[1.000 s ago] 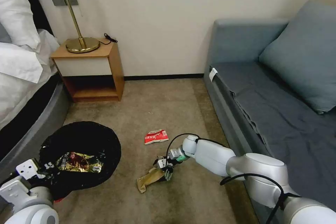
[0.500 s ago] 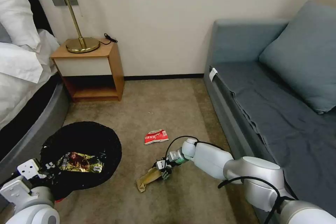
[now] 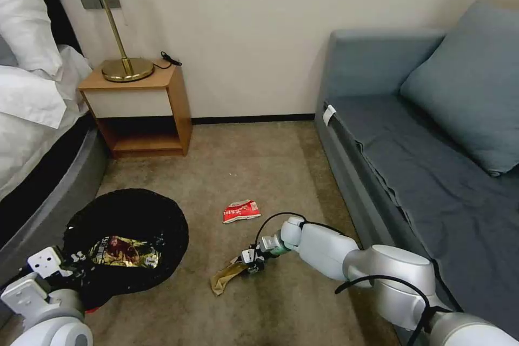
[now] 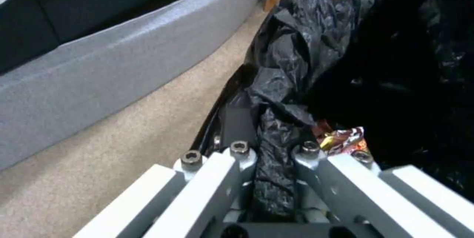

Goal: Pick up the trash bin, then pick up the garbage on the floor and place it into the trash bin.

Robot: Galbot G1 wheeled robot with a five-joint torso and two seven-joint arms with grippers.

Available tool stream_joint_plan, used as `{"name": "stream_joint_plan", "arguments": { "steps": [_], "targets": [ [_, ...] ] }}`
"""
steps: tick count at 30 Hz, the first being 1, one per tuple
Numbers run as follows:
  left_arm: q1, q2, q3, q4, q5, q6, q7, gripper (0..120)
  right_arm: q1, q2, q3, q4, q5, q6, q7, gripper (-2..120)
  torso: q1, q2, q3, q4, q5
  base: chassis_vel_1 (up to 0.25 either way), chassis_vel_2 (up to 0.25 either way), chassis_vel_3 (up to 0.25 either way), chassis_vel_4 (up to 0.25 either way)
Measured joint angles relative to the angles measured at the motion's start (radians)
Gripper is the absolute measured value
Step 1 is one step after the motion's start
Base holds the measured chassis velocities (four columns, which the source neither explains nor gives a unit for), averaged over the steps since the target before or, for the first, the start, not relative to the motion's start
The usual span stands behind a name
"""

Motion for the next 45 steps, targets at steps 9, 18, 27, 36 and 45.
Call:
{"name": "stream_joint_plan", "arguments": {
  "steps": [9, 18, 27, 36, 45],
  "targets": [
    [0.005, 0.000, -0.002, 0.002, 0.001, -0.005, 0.001, 3, -0.009, 0.001, 0.010, -0.004, -0.004, 0.003, 0.001, 6, 0.000, 0.000, 0.000, 0.0000, 0.0000, 0.000, 0.000, 0.000, 0.000],
    [0.000, 0.000, -0.002, 0.003, 0.002, -0.005, 0.001, 3, 0.006, -0.054, -0.010, 0.060, 0.052, 0.005, -0.017, 0, 0.000, 0.000, 0.000, 0.0000, 0.0000, 0.000, 0.000, 0.000, 0.000],
    [-0.007, 0.000, -0.002, 0.004, 0.002, -0.002, 0.001, 3, 0.050, -0.146, -0.049, 0.207, 0.180, -0.010, -0.019, 0, 0.000, 0.000, 0.000, 0.0000, 0.0001, 0.000, 0.000, 0.000, 0.000],
    [-0.023, 0.000, 0.011, 0.024, 0.015, 0.002, 0.000, 3, 0.117, -0.284, 0.030, 0.337, 0.281, 0.033, -0.035, 0, 0.000, 0.000, 0.000, 0.0001, 0.0002, 0.000, 0.000, 0.000, 0.000],
    [-0.031, 0.000, 0.039, 0.032, 0.041, 0.006, -0.001, 3, 0.136, -0.435, 0.149, 0.557, 0.410, 0.012, 0.030, 0, 0.000, 0.000, 0.000, -0.0001, -0.0001, 0.000, 0.000, 0.000, 0.000]
  ]
}}
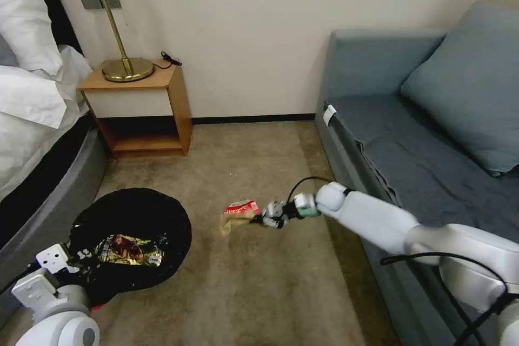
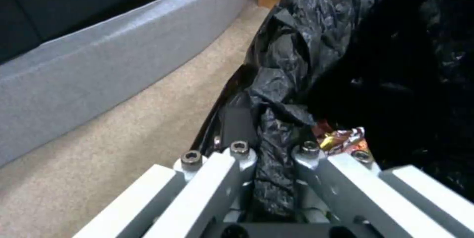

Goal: Pick up the trash bin, then pick up the garbage on the floor and place it into the trash bin.

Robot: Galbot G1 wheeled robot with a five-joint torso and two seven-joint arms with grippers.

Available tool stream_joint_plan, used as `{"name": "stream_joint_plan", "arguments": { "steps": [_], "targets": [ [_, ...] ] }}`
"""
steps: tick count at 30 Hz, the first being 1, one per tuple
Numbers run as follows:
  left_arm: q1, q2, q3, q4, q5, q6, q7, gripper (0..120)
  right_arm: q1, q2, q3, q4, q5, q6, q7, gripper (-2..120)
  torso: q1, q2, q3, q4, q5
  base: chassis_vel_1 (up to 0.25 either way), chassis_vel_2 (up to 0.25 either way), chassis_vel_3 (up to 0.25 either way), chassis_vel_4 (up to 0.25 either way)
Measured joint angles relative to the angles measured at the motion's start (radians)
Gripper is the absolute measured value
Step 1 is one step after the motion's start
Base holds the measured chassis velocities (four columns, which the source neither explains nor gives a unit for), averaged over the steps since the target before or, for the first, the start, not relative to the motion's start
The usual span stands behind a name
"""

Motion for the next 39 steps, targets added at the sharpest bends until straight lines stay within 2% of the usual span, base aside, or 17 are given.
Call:
{"name": "stream_joint_plan", "arguments": {
  "steps": [4, 5, 9, 12, 17, 20, 24, 30, 39],
  "targets": [
    [0.000, 0.000, 0.013, 0.000, 0.014, 0.000, 0.000, 3, 0.000, -0.046, 0.023, 0.232, 0.100, -0.066, 0.094, 0, 0.000, 0.000, 0.000, 0.0000, 0.0001, 0.000, 0.000, 0.000, 0.000],
    [0.000, 0.000, 0.013, 0.000, 0.014, 0.000, 0.000, 3, 0.000, -0.046, 0.023, 0.232, 0.100, -0.066, 0.094, 0, 0.000, 0.000, 0.000, 0.0000, 0.0001, 0.000, 0.000, 0.000, 0.000],
    [-0.001, 0.000, 0.025, -0.005, 0.025, 0.000, 0.000, 3, 0.000, -0.050, 0.018, 0.387, 0.172, -0.111, 0.181, 0, 0.000, 0.000, 0.000, 0.0003, 0.0000, 0.000, 0.000, 0.000, 0.000],
    [0.001, 0.000, 0.028, -0.008, 0.027, 0.000, 0.000, 3, 0.000, -0.047, 0.005, 0.437, 0.207, -0.130, 0.222, 0, 0.000, 0.000, 0.000, 0.0001, 0.0000, 0.000, 0.000, 0.000, 0.000],
    [0.002, 0.000, 0.038, -0.015, 0.035, 0.000, 0.000, 3, -0.005, 0.003, -0.049, 0.518, 0.284, -0.159, 0.339, 0, 0.000, 0.000, 0.000, 0.0000, -0.0001, 0.000, 0.000, 0.000, 0.000],
    [0.002, 0.000, 0.042, -0.017, 0.037, 0.000, -0.001, 3, -0.012, 0.044, -0.072, 0.530, 0.305, -0.167, 0.382, 0, 0.000, 0.000, 0.000, 0.0000, -0.0002, 0.000, 0.000, 0.000, 0.000],
    [0.004, 0.000, 0.048, -0.030, 0.042, 0.001, -0.001, 3, -0.026, 0.160, -0.133, 0.492, 0.305, -0.174, 0.422, 0, 0.000, 0.000, 0.000, 0.0004, -0.0001, 0.000, 0.000, 0.000, 0.000],
    [0.008, 0.000, 0.046, -0.038, 0.042, 0.003, -0.002, 3, -0.028, 0.207, -0.182, 0.442, 0.287, -0.170, 0.435, 0, 0.000, 0.000, 0.000, 0.0001, -0.0002, 0.000, 0.000, 0.000, 0.000],
    [0.009, 0.000, 0.041, -0.039, 0.040, 0.003, -0.002, 3, -0.029, 0.229, -0.236, 0.389, 0.212, -0.160, 0.493, 0, 0.000, 0.000, 0.000, 0.0001, 0.0000, 0.000, 0.000, 0.000, 0.000]
  ]
}}
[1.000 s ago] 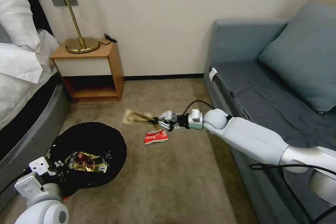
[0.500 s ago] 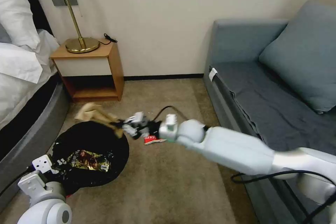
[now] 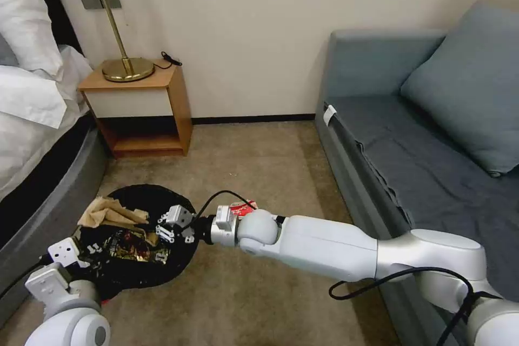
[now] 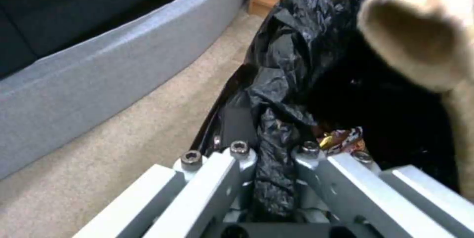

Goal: Pick up the trash bin, then pick up the garbage on the floor and place it into the trash bin.

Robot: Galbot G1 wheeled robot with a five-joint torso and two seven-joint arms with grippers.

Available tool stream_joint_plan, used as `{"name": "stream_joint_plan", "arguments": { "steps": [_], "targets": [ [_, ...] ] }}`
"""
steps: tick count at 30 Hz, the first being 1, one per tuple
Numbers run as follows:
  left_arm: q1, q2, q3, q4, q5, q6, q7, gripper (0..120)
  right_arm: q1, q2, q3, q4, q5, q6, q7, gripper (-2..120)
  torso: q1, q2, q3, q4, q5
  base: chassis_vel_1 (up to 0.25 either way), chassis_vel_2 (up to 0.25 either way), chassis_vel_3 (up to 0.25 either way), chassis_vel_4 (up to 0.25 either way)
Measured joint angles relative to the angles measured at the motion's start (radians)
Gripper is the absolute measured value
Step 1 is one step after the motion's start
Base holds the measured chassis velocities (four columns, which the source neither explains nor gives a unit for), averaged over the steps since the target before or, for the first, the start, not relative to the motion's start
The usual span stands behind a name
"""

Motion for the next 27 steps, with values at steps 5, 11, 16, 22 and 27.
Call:
{"name": "stream_joint_plan", "arguments": {
  "steps": [5, 11, 16, 22, 27],
  "targets": [
    [0.000, 0.000, 0.001, 0.002, 0.000, 0.000, 0.000, 3, -0.001, -0.007, -0.003, 0.002, -0.012, 0.002, 0.012, 13, 0.000, 0.000, 0.000, 0.0000, 0.0000, 0.000, 0.000, 0.000, 0.000],
    [-0.004, 0.000, 0.004, 0.006, 0.000, 0.000, 0.000, 3, -0.003, -0.021, 0.002, 0.014, -0.014, 0.007, 0.021, 36, 0.000, 0.000, 0.000, 0.0000, 0.0001, 0.000, 0.000, 0.000, 0.000],
    [-0.007, 0.000, 0.005, 0.010, 0.000, -0.001, 0.000, 3, -0.004, -0.027, 0.004, 0.024, -0.014, 0.009, 0.021, 54, 0.000, 0.000, 0.000, -0.0001, 0.0000, 0.000, 0.000, 0.000, 0.000],
    [-0.007, 0.000, 0.004, 0.014, 0.000, -0.002, 0.000, 3, -0.004, -0.024, 0.009, 0.031, -0.014, 0.013, 0.022, 76, 0.000, 0.000, 0.000, -0.0001, 0.0000, 0.000, 0.000, 0.000, 0.000],
    [-0.007, 0.000, 0.002, 0.014, -0.001, -0.003, 0.000, 3, 0.006, -0.024, 0.037, 0.036, -0.015, 0.013, 0.030, 96, 0.000, 0.000, 0.000, 0.0000, 0.0001, 0.000, 0.000, 0.000, 0.000]
  ]
}}
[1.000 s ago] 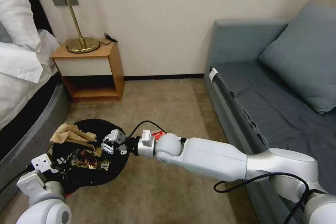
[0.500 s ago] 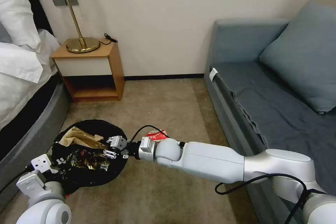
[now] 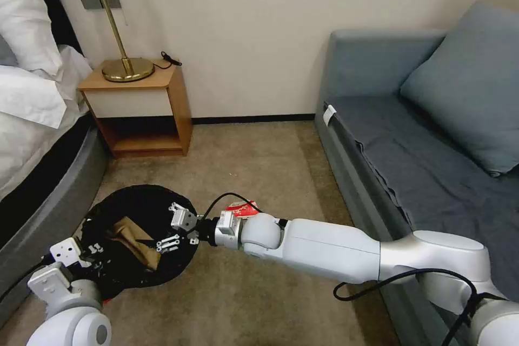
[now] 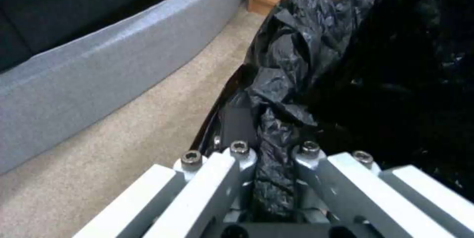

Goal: Pick up the trash bin, then pick up the garbage on the floor and place it into the trash bin.

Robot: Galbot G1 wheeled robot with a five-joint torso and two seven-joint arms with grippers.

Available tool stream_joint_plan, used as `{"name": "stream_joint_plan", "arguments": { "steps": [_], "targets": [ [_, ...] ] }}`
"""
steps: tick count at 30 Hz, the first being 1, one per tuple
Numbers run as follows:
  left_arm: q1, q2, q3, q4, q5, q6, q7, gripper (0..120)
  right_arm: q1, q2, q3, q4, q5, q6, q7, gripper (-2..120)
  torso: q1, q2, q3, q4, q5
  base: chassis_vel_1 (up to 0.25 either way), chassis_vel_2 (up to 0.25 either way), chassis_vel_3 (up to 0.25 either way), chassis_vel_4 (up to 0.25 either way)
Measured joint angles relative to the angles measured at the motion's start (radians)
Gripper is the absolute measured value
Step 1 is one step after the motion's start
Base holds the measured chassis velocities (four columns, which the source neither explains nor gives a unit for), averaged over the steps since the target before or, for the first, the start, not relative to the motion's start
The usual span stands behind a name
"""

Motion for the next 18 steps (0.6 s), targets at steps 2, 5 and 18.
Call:
{"name": "stream_joint_plan", "arguments": {
  "steps": [2, 5, 18],
  "targets": [
    [-0.001, 0.000, 0.000, 0.000, 0.000, 0.000, 0.000, 3, 0.001, -0.002, 0.004, 0.001, -0.001, 0.000, 0.002, 98, 0.000, 0.000, 0.000, 0.0000, 0.0000, 0.000, 0.000, 0.000, 0.000],
    [-0.002, 0.000, -0.001, 0.000, -0.002, 0.000, 0.000, 3, 0.002, -0.016, 0.038, 0.015, -0.011, -0.001, 0.009, 99, 0.000, 0.000, 0.000, 0.0000, 0.0000, 0.000, 0.000, 0.000, 0.000],
    [-0.008, 0.000, -0.007, 0.001, -0.020, 0.003, 0.001, 3, -0.111, -0.307, 0.431, 0.284, -0.026, -0.131, 0.249, 100, 0.000, 0.000, 0.000, -0.0004, 0.0003, 0.000, 0.000, 0.000, 0.000]
  ]
}}
